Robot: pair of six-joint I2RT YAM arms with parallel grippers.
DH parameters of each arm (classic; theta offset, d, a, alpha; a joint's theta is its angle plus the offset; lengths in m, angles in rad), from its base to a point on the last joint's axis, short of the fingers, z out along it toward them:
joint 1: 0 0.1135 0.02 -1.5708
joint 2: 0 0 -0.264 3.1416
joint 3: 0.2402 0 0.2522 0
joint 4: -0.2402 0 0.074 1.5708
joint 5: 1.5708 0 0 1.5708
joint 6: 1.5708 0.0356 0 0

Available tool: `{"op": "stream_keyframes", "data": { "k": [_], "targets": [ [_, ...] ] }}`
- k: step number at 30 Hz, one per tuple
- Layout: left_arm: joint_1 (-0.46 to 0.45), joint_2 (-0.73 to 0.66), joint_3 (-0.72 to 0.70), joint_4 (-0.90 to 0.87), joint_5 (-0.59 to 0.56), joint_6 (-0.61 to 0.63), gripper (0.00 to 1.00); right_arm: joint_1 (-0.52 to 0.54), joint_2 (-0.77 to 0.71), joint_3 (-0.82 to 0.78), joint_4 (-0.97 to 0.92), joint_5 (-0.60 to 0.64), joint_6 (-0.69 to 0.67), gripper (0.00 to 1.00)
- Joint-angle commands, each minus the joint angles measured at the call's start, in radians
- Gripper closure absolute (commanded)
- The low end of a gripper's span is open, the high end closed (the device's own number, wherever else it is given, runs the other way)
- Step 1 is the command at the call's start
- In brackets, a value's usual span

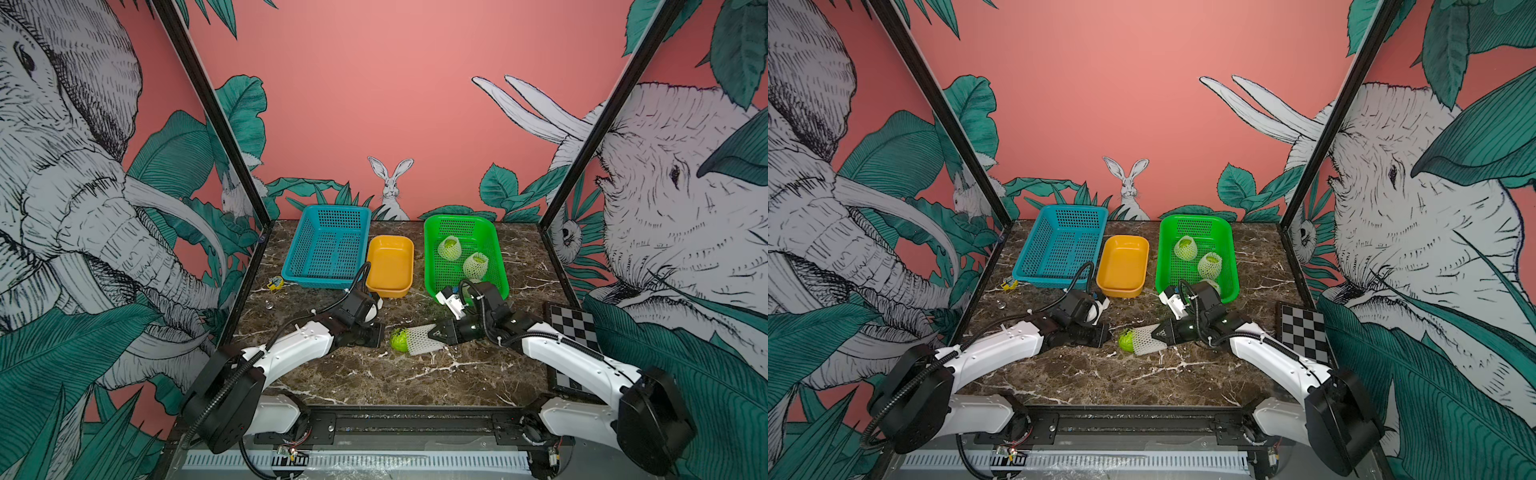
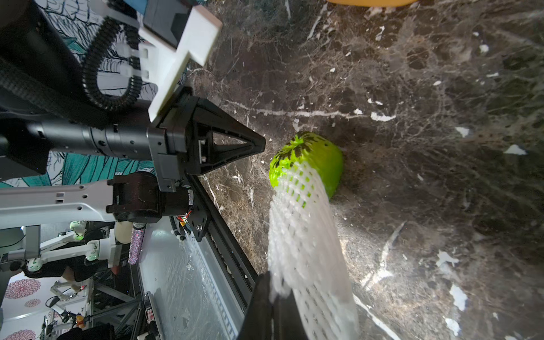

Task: Sleeve custard apples in foam nets
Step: Put on the foam net on the custard apple.

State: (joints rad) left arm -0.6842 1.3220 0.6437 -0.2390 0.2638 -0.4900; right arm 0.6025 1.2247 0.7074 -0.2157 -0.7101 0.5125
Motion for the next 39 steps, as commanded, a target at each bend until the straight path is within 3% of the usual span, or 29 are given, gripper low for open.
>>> {"op": "stream_keyframes", "data": {
  "k": [1, 16, 25, 29, 33, 39],
  "targets": [
    [-0.009, 0.026, -0.024, 0.085, -0.016, -0.047, 1.00, 0.010, 0.019, 0.006, 0.078, 0.006, 0.021, 1.00],
    [-0.009, 0.140, 0.001, 0.203, 0.011, -0.052, 1.00, 0.010, 0.118, -0.077, 0.419, -0.069, 0.203, 1.00],
    [-0.010, 0.187, 0.031, 0.227, 0.033, -0.052, 1.00, 0.010, 0.182, 0.010, 0.305, -0.047, 0.108, 1.00],
    [-0.009, 0.200, 0.032, 0.244, 0.040, -0.062, 1.00, 0.010, 0.205, 0.001, 0.391, -0.116, 0.169, 1.00],
    [-0.011, 0.214, 0.031, 0.270, 0.047, -0.071, 1.00, 0.026, 0.206, 0.045, 0.184, 0.031, 0.046, 1.00],
    [-0.009, 0.230, 0.027, 0.310, 0.063, -0.102, 1.00, 0.041, 0.192, 0.038, 0.225, 0.060, 0.076, 1.00]
  ]
}}
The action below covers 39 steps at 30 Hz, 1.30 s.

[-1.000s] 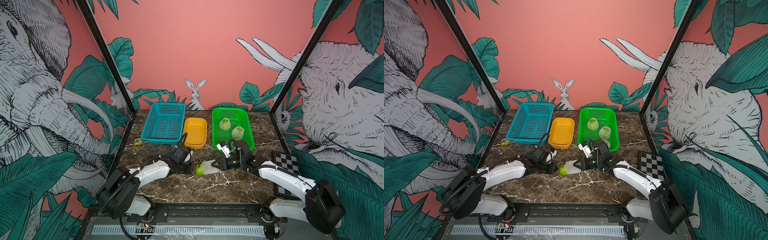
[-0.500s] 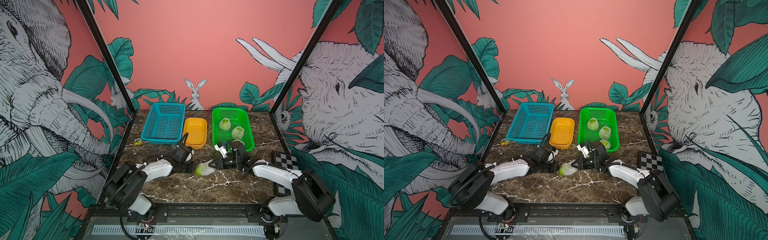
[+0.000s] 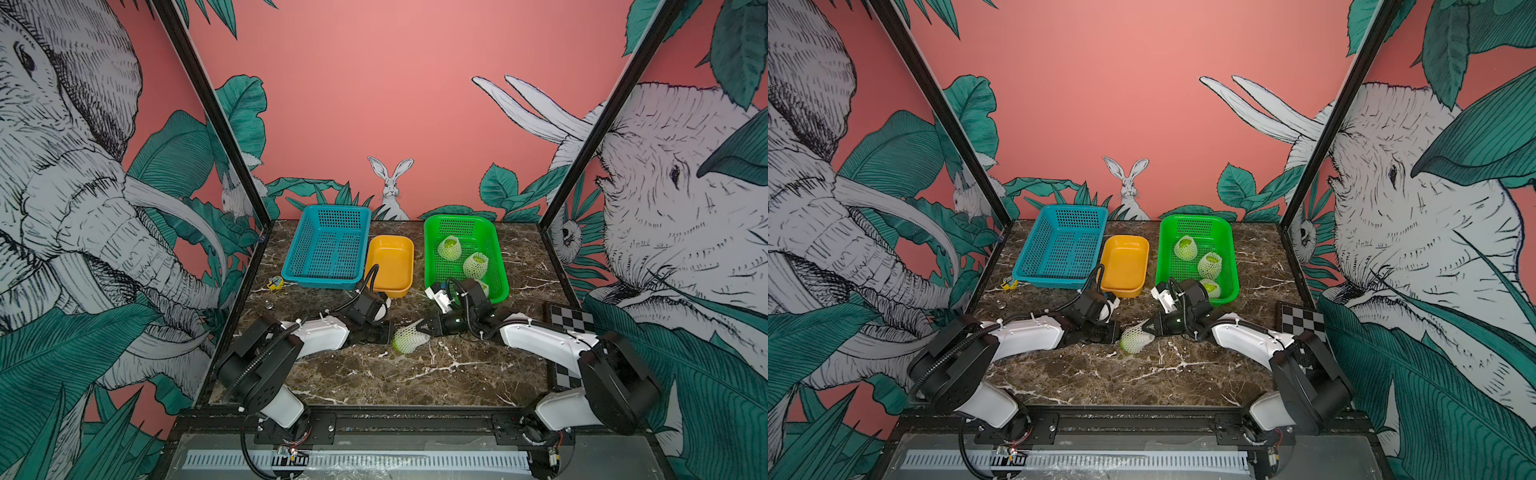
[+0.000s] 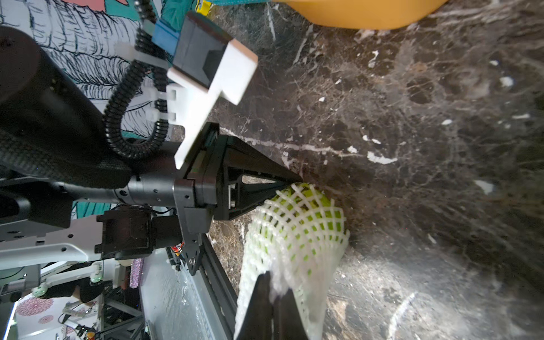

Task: Sleeve custard apples in foam nets
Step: Put on the foam net on the custard apple.

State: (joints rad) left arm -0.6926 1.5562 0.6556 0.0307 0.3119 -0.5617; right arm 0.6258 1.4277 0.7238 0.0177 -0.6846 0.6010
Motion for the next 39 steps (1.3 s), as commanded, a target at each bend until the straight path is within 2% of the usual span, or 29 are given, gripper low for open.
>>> {"op": "stream_keyframes", "data": {
  "k": [1, 5, 7, 9, 11, 14, 16, 18, 23, 24, 31, 35, 39],
  "targets": [
    [-0.001, -0.007, 0.012, 0.040, 0.010, -0.033, 1.00, 0.026, -0.016, 0.021, -0.012, 0.042, -0.015, 1.00],
    [-0.001, -0.028, 0.005, -0.013, -0.039, -0.034, 1.00, 0.044, -0.028, 0.015, -0.003, 0.048, 0.003, 1.00],
    [-0.002, -0.047, 0.001, -0.056, -0.067, -0.027, 0.97, 0.048, -0.039, 0.009, -0.008, 0.049, 0.017, 0.86],
    [-0.001, -0.067, -0.002, -0.098, -0.080, -0.018, 0.95, 0.051, -0.052, 0.005, -0.017, 0.049, 0.025, 0.80],
    [-0.001, -0.084, -0.009, -0.130, -0.087, -0.012, 0.94, 0.057, -0.068, 0.006, -0.037, 0.059, 0.031, 0.78],
    [-0.002, -0.106, -0.020, -0.170, -0.101, -0.003, 0.91, 0.069, -0.087, 0.017, -0.076, 0.095, 0.023, 0.83],
    [-0.001, -0.110, -0.025, -0.176, -0.093, 0.000, 0.91, 0.075, -0.082, 0.029, -0.085, 0.107, 0.021, 0.93],
    [-0.002, -0.099, -0.030, -0.152, -0.072, -0.005, 0.92, 0.083, -0.063, 0.046, -0.089, 0.109, 0.024, 0.98],
    [-0.001, -0.040, -0.054, -0.006, 0.022, -0.071, 0.95, 0.113, -0.013, 0.096, -0.127, 0.130, 0.024, 0.98],
    [-0.032, -0.025, -0.057, 0.024, 0.032, -0.083, 0.96, 0.120, -0.006, 0.109, -0.138, 0.142, 0.024, 0.98],
    [-0.041, 0.012, -0.058, 0.133, 0.055, -0.120, 0.97, 0.171, 0.071, 0.219, -0.287, 0.273, -0.011, 0.99],
    [-0.038, -0.048, -0.061, -0.004, -0.042, -0.071, 0.96, 0.189, 0.106, 0.267, -0.393, 0.339, -0.057, 0.99],
    [-0.019, -0.131, -0.065, -0.154, -0.158, -0.023, 0.88, 0.196, 0.098, 0.261, -0.398, 0.359, -0.058, 0.99]
  ]
}}
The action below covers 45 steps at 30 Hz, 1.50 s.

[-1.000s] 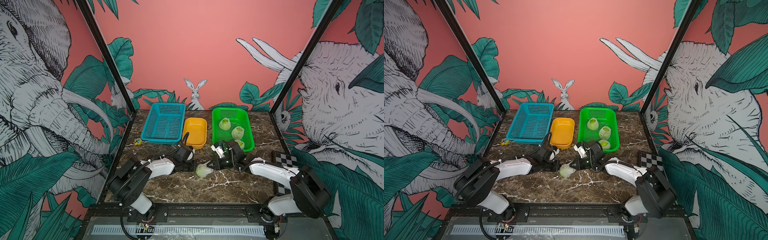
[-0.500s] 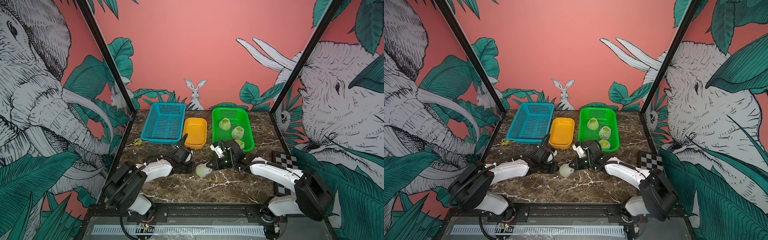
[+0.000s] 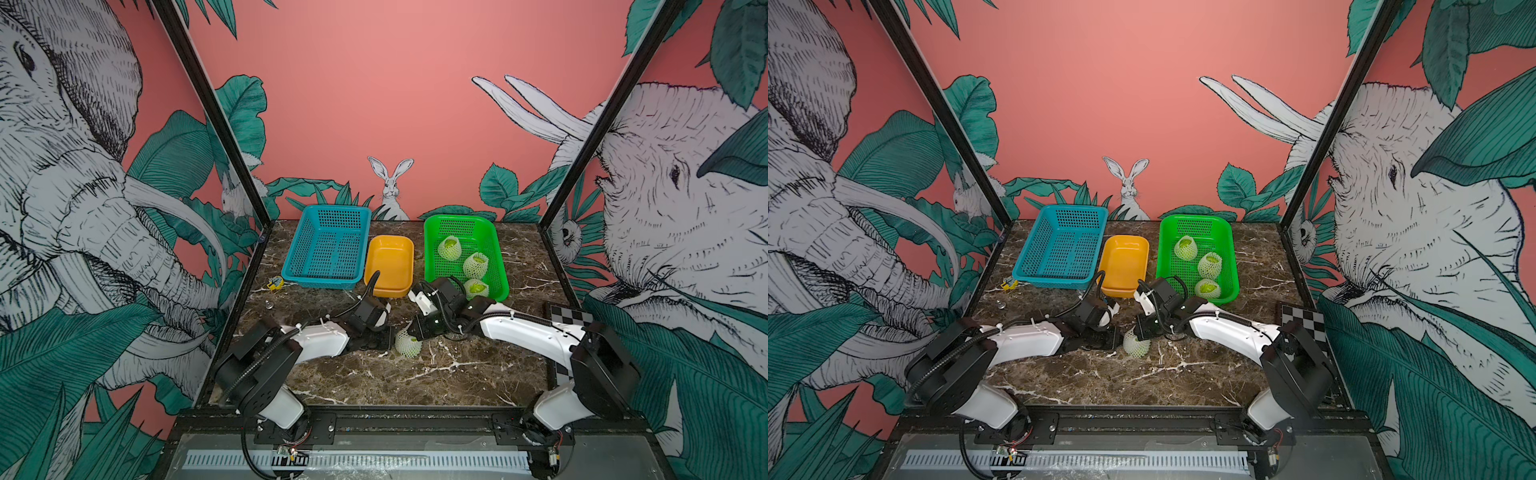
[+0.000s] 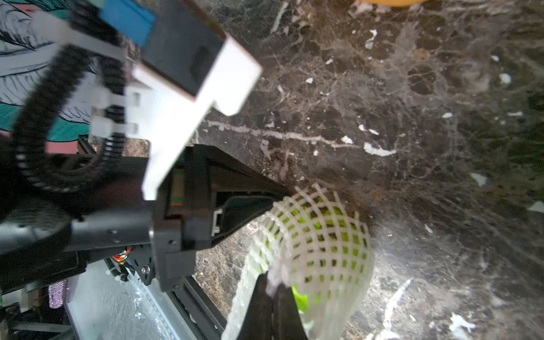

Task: Sleeve custard apples in foam nets
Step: Put on the foam net on the custard apple.

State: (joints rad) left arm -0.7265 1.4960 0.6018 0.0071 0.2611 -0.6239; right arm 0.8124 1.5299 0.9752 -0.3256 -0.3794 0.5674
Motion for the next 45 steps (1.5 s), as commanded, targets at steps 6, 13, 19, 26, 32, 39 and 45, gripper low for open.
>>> {"op": "stream_keyframes", "data": {
  "k": [6, 13, 19, 26, 32, 39, 45],
  "targets": [
    [0.054, -0.145, 0.051, -0.214, -0.144, 0.072, 0.61, 0.022, 0.016, 0.022, -0.017, 0.015, -0.007, 0.88],
    [0.036, -0.197, 0.134, -0.211, -0.128, 0.073, 0.48, 0.022, -0.055, 0.026, -0.019, 0.007, 0.030, 0.66],
    [-0.013, -0.236, 0.177, -0.256, -0.153, 0.077, 0.34, 0.018, -0.143, 0.030, -0.103, 0.057, 0.026, 0.60],
    [-0.114, -0.228, 0.233, -0.330, -0.205, 0.089, 0.31, -0.011, -0.240, -0.022, -0.176, 0.123, 0.014, 0.57],
    [-0.179, -0.172, 0.288, -0.345, -0.214, 0.093, 0.29, -0.045, -0.261, -0.084, -0.149, 0.128, 0.026, 0.58],
    [-0.221, -0.104, 0.344, -0.373, -0.220, 0.104, 0.28, -0.058, -0.266, -0.158, -0.030, 0.053, 0.058, 0.59],
    [-0.234, -0.070, 0.367, -0.400, -0.231, 0.116, 0.31, -0.059, -0.233, -0.178, 0.023, 0.022, 0.069, 0.59]
  ]
}}
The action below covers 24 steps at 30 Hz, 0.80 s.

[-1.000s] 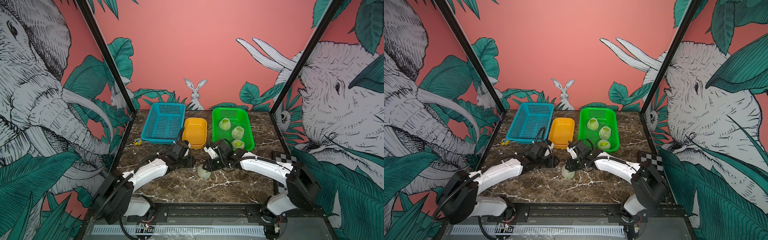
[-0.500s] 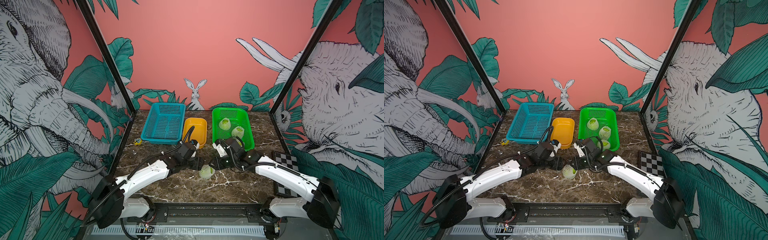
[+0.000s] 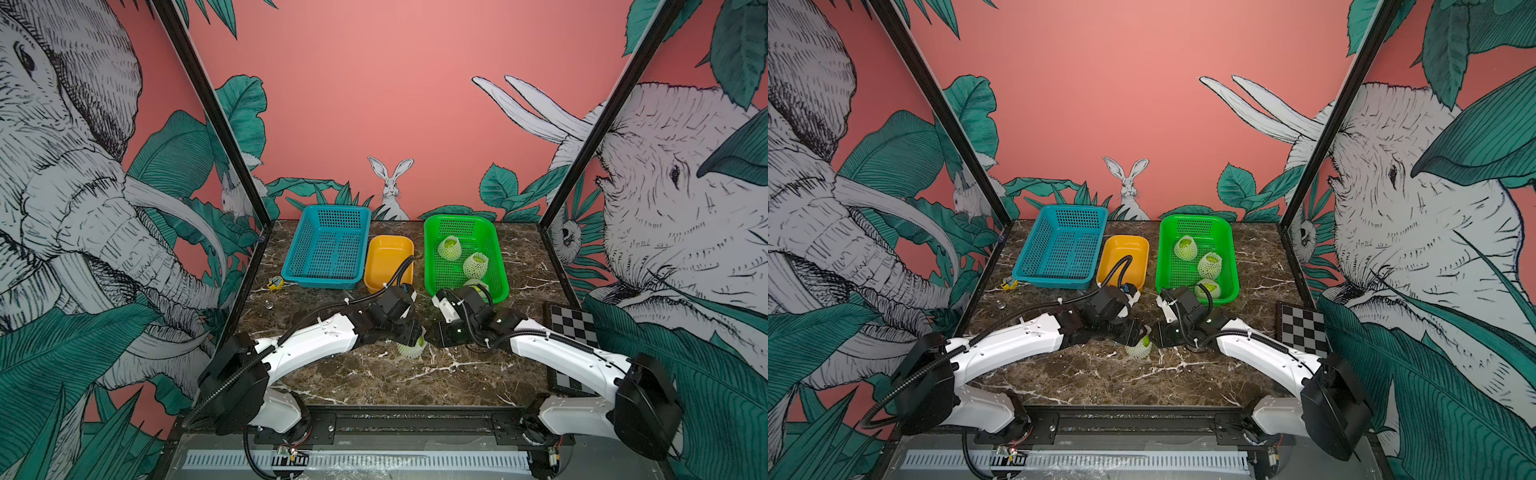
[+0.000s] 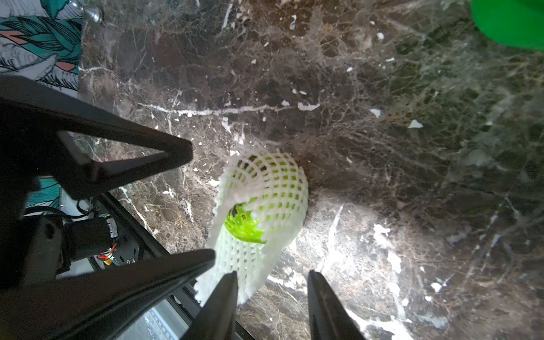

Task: Sleeve custard apples in foam nets
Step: Put on the foam net on the custard apple.

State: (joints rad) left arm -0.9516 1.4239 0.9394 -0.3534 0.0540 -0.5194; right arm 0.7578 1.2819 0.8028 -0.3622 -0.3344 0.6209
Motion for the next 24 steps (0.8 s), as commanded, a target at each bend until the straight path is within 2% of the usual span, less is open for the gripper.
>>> {"op": "stream_keyframes", "data": {
  "k": [1, 8, 12, 17, 24],
  "targets": [
    [-0.011, 0.008, 0.035, -0.044, -0.024, 0.016, 0.31, -0.003, 0.021, -0.007, 0.058, -0.019, 0.016, 0.59],
    [-0.025, 0.086, 0.099, -0.120, -0.031, 0.054, 0.35, -0.004, 0.063, -0.005, 0.088, 0.001, 0.019, 0.64],
    [-0.024, 0.122, 0.131, -0.204, -0.047, 0.081, 0.46, 0.004, 0.089, 0.007, 0.089, 0.013, 0.016, 0.64],
    [-0.023, 0.074, 0.109, -0.248, -0.108, 0.089, 0.62, 0.028, 0.135, 0.041, 0.038, 0.055, -0.007, 0.66],
    [-0.024, 0.030, 0.066, -0.301, -0.182, 0.094, 0.75, 0.051, 0.163, 0.073, -0.001, 0.093, -0.026, 0.70]
  ]
}}
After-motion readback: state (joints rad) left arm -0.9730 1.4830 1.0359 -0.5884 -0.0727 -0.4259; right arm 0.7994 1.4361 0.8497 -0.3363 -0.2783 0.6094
